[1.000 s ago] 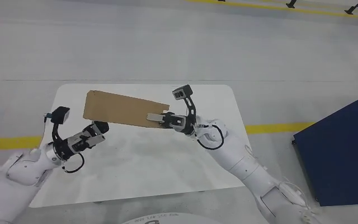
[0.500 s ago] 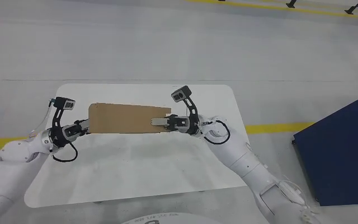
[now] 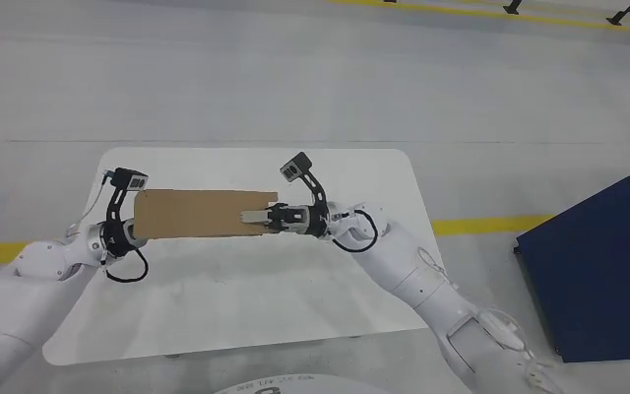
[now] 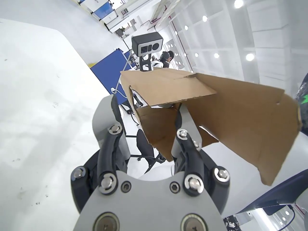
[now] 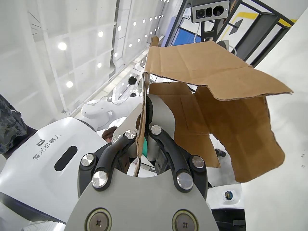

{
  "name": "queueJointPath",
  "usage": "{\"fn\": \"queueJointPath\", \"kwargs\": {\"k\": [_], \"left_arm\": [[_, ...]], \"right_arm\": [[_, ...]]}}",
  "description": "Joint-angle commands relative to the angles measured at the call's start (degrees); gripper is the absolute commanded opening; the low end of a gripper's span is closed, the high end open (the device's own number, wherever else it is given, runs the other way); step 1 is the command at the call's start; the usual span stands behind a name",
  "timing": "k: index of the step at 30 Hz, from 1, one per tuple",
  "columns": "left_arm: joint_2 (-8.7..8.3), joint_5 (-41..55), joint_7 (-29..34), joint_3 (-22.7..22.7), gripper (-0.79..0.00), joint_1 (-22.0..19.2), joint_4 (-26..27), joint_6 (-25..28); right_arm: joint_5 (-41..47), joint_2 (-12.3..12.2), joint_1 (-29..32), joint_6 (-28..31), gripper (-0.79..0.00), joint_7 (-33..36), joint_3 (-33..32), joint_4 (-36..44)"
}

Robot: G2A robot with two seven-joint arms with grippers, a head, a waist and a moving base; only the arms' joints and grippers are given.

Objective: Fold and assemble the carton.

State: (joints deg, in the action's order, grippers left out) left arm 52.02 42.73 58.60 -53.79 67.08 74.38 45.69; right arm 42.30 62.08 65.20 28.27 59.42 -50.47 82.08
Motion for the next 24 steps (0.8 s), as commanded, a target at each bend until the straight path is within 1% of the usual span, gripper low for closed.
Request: {"fn": "queueJointPath", "kwargs": {"k": [1, 3, 9, 17, 18, 20, 21, 23, 24], "left_arm": [[0.03, -0.47, 0.05, 0.27, -0.363, -0.18, 0.06, -0.05], [0.03, -1.07, -0.08, 0.57, -0.394, -0.28, 0.27, 0.08], [-0.11, -2.61, -0.78, 1.52, -0.422, -0.56, 1.36, 0.78], [-0.53, -4.27, -0.79, 3.20, -0.397, -1.49, 1.38, 0.79], [-0.57, -4.53, -0.84, 3.38, -0.385, -1.71, 1.30, 0.84], [-0.64, -4.24, -1.02, 3.71, -0.308, -2.06, 1.05, 1.02], [-0.69, -4.17, -1.02, 3.84, -0.308, -2.29, 0.90, 1.03], [-0.79, -3.71, -0.96, 4.06, -0.283, -2.68, 0.77, 0.97], [-0.85, -3.47, -0.89, 4.17, -0.246, -2.86, 0.79, 0.89]], "right_arm": [[-0.30, 0.13, 0.08, -0.37, -0.785, 0.06, 0.09, 0.11], [-0.48, 0.26, 0.09, -1.02, -0.785, 0.33, 0.23, 0.17], [-0.95, 0.82, -0.55, -2.91, -0.785, 0.30, 0.70, -0.70], [-1.31, 1.58, -1.70, -4.84, -0.785, 0.63, 1.18, -1.90], [-1.23, 1.67, -1.83, -5.06, -0.785, 0.83, 1.21, -1.94], [-0.71, 1.82, -2.05, -5.47, -0.785, 1.65, 1.21, -1.74], [-0.53, 1.85, -2.11, -5.49, -0.785, 1.92, 1.06, -1.65], [-0.06, 1.88, -2.10, -5.43, -0.785, 2.67, 0.62, -1.24], [0.21, 1.87, -2.03, -5.44, -0.785, 3.08, 0.35, -1.04]]}}
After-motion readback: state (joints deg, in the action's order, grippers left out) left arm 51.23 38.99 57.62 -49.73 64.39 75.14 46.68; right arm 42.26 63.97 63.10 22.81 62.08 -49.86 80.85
